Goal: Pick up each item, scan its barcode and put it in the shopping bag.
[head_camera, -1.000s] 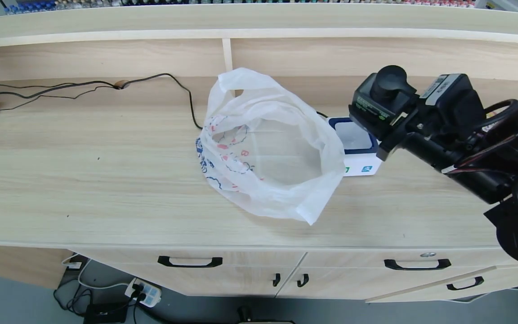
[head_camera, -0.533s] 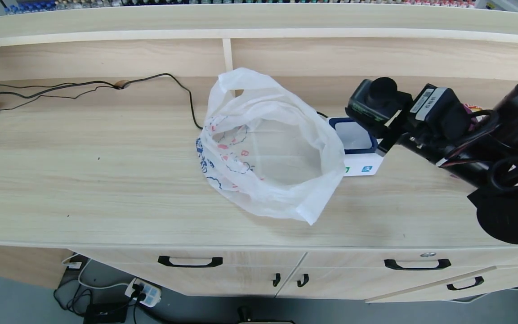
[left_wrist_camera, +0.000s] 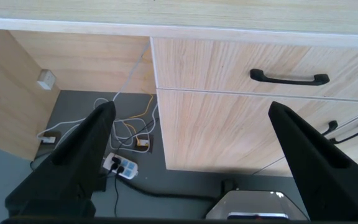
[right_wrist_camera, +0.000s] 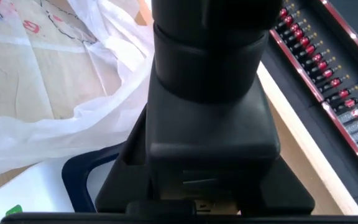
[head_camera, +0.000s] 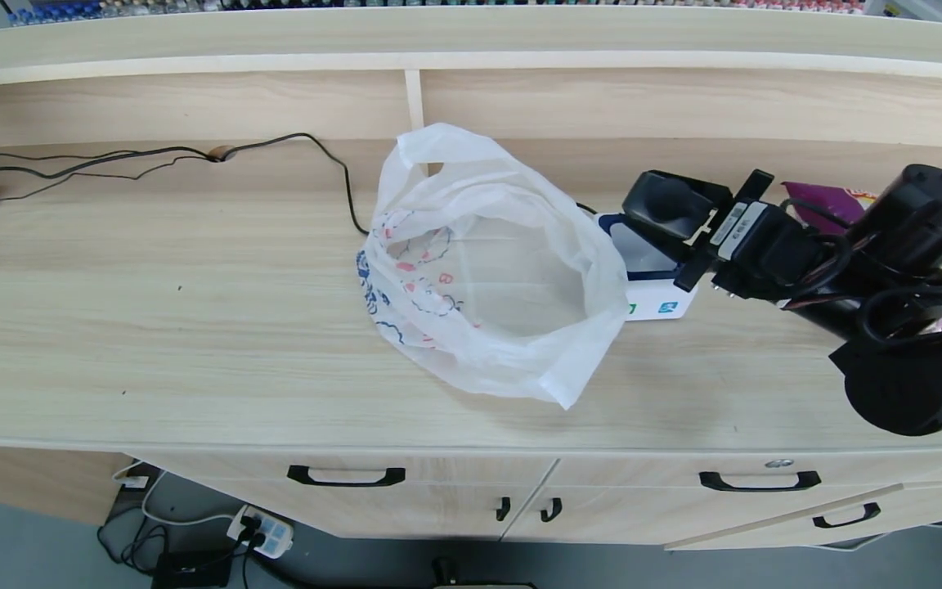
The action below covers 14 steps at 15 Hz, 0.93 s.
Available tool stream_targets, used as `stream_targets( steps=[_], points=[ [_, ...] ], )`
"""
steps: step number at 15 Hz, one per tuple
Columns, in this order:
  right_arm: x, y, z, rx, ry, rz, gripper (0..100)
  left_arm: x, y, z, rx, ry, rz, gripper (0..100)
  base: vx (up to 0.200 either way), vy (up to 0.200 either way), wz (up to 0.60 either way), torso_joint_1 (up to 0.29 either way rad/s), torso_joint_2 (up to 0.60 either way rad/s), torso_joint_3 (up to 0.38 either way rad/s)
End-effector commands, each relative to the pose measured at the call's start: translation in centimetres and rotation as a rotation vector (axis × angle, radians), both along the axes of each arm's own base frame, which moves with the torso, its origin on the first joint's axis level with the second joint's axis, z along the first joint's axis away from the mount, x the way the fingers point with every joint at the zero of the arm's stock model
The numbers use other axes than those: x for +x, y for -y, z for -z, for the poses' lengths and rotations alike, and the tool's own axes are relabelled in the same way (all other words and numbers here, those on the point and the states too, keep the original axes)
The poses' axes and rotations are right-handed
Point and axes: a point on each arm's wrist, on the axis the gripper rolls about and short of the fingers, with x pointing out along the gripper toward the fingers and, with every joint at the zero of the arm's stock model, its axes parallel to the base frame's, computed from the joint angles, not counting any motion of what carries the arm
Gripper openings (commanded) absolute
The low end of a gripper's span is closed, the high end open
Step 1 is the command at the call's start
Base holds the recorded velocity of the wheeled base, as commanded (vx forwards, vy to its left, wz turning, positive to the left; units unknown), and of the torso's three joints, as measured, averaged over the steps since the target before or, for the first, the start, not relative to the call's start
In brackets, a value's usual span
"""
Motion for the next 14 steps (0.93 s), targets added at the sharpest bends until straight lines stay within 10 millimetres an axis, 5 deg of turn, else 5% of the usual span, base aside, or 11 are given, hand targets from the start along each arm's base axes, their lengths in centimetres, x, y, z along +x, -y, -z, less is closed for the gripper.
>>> stream_targets(
  steps=[1, 5, 14],
  points=[
    [-0.2, 0.1, -0.5, 0.000, 0.018, -0.002, 0, 0.0, 0.0, 0.0, -0.001, 0.002, 0.001, 100, 0.000, 0.000, 0.00, 0.000, 0.00, 0.000],
    [0.4, 0.7, 0.2, -0.068, 0.052, -0.026, 0, 0.0, 0.0, 0.0, -0.019, 0.002, 0.000, 100, 0.000, 0.000, 0.00, 0.000, 0.00, 0.000],
    [0.7, -1.5, 1.9, -0.153, 0.095, -0.066, 0, 0.0, 0.0, 0.0, -0.027, -0.003, 0.000, 100, 0.000, 0.000, 0.00, 0.000, 0.00, 0.000]
  ],
)
